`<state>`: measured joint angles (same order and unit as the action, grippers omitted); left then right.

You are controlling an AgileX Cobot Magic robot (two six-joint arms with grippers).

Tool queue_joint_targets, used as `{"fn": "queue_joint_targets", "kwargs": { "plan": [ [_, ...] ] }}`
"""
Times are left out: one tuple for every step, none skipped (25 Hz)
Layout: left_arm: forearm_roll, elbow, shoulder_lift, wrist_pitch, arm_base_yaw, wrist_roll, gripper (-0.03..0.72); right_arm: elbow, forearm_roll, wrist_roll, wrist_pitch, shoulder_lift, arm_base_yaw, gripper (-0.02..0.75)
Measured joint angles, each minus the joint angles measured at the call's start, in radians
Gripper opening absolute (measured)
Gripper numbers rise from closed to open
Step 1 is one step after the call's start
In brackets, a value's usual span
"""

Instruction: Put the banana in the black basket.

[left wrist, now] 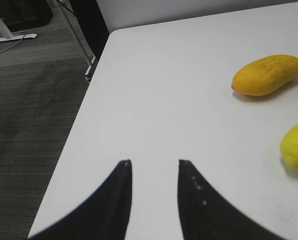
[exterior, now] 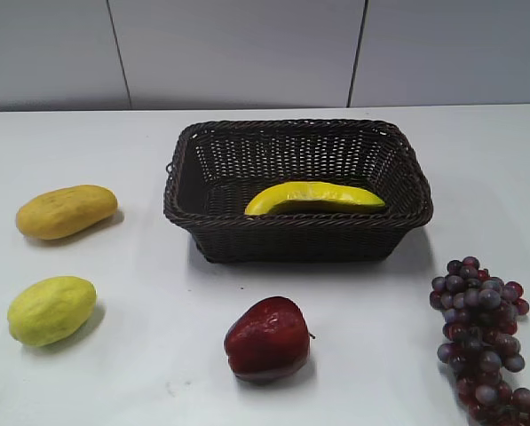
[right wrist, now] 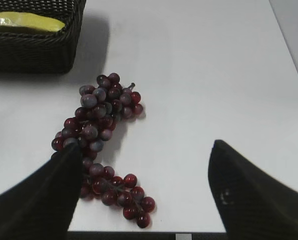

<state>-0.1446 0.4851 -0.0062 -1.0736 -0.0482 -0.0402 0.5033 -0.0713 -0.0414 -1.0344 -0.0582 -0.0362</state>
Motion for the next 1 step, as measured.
{"fn": "queue_joint_targets", "kwargs": {
  "plan": [
    [0.0,0.0,0.0,0.0,0.0,0.0,0.232,0.0,0.0,0.0,0.0,0.017,0.0,0.594]
  ]
}}
